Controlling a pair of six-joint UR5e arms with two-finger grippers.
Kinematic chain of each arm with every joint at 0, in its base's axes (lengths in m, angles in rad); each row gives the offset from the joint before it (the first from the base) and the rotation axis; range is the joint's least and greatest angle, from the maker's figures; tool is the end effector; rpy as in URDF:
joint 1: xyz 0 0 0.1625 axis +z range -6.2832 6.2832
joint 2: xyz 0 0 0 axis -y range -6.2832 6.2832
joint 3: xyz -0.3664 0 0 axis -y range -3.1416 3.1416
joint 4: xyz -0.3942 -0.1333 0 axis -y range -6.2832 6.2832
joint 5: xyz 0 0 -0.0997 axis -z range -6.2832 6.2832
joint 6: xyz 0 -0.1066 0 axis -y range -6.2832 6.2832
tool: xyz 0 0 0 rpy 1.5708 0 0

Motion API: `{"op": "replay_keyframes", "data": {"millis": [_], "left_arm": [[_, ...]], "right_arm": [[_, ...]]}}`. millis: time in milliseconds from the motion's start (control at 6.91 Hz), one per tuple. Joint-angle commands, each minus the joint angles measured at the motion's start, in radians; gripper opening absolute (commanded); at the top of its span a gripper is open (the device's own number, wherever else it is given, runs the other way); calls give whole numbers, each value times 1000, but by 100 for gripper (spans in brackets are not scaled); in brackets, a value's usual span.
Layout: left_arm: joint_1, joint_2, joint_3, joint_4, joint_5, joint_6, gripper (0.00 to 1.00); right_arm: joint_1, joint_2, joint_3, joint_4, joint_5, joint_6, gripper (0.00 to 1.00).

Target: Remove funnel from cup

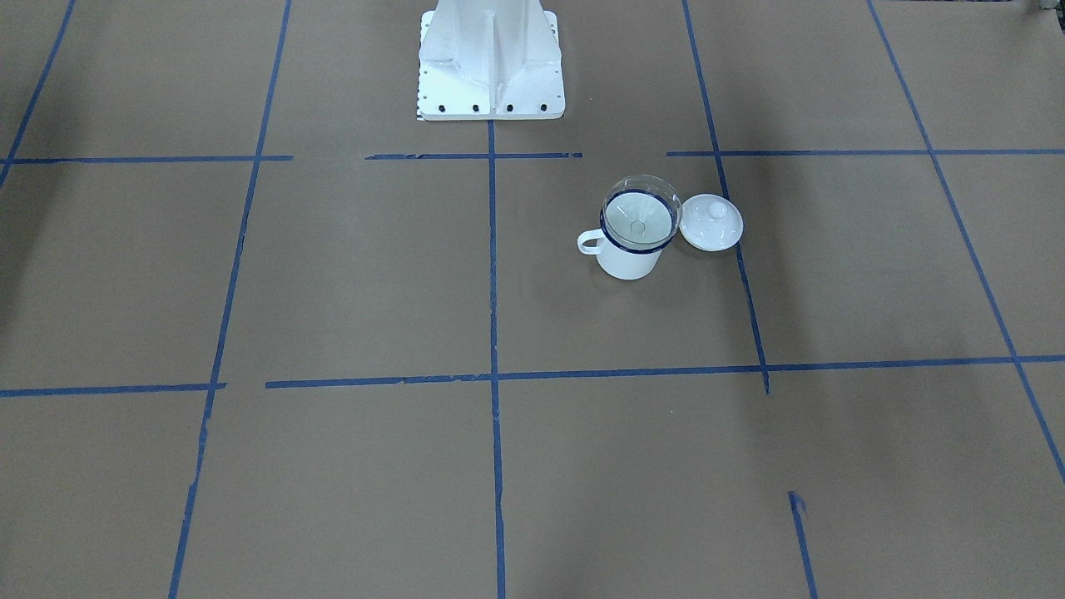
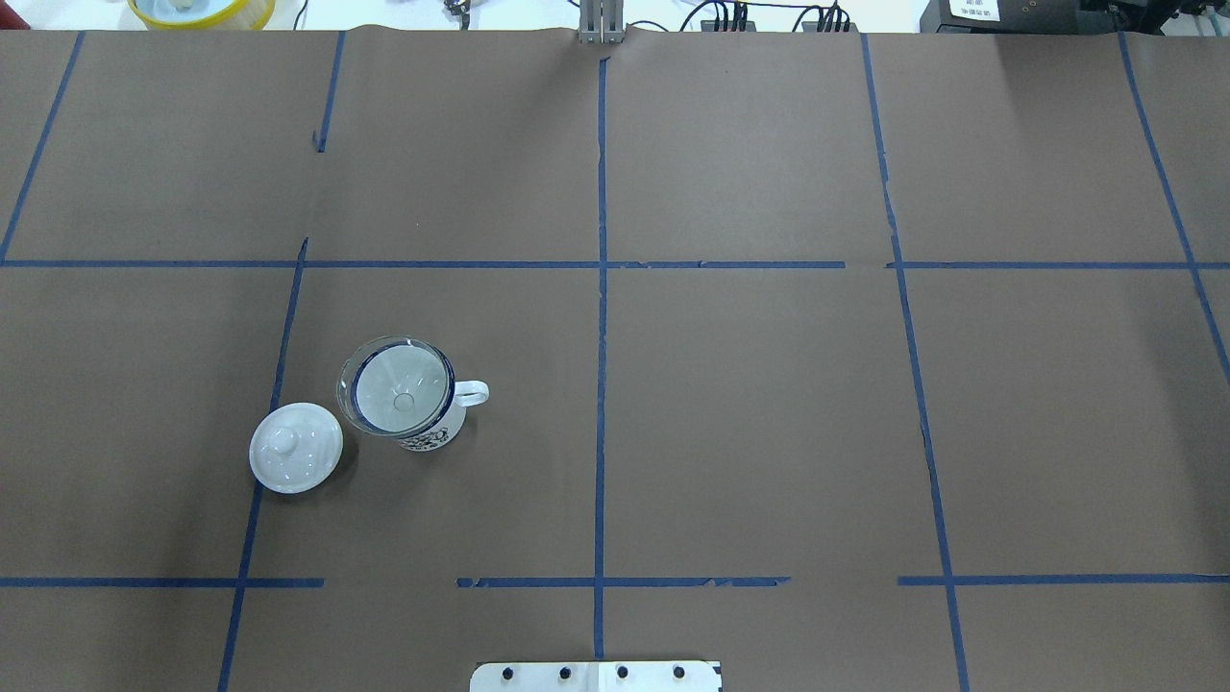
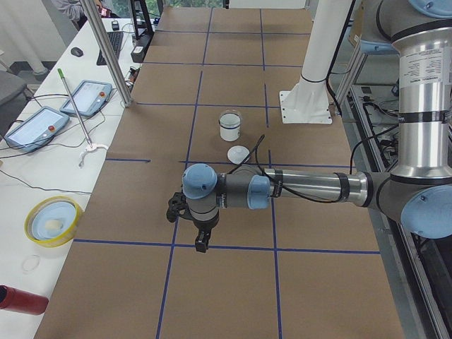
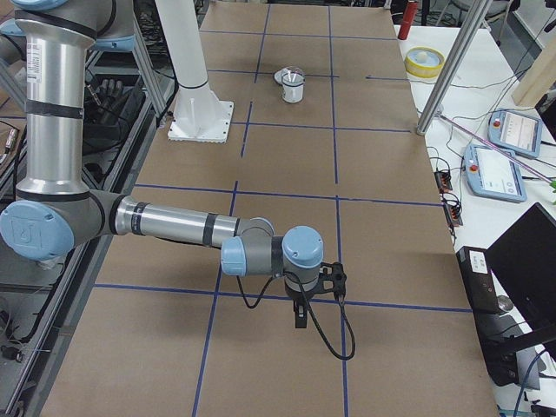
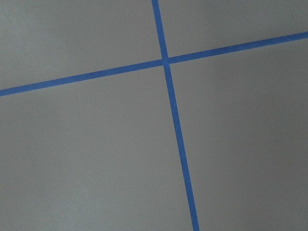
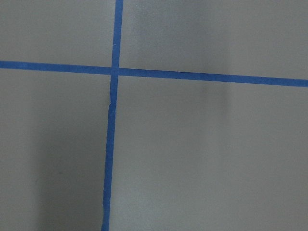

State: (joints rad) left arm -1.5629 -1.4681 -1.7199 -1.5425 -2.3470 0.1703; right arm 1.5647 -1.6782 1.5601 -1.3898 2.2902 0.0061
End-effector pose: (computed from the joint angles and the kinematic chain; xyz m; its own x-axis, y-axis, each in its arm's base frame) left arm -0.0550 -0.4577 0.5829 0.7018 0.1875 -0.6873 -0.1287 0.9822 0.1366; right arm 0.0603 -0.4571 0.6470 0.7520 -0.0399 0.6580 0.0015 0.9983 0.0588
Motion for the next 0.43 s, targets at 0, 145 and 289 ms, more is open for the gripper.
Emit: {"op": "replay_keyframes", "data": {"millis": [0, 145, 289], "left_arm": [[1, -3, -3, -2, 0, 0, 100], [3, -9, -1, -2, -2, 0, 100], [4, -14, -7, -2, 0, -2, 100]], "right_arm": [[0, 0, 0, 0, 0, 0, 100], [0, 0, 0, 0, 0, 0, 100], [0, 0, 0, 0, 0, 0, 100]]}}
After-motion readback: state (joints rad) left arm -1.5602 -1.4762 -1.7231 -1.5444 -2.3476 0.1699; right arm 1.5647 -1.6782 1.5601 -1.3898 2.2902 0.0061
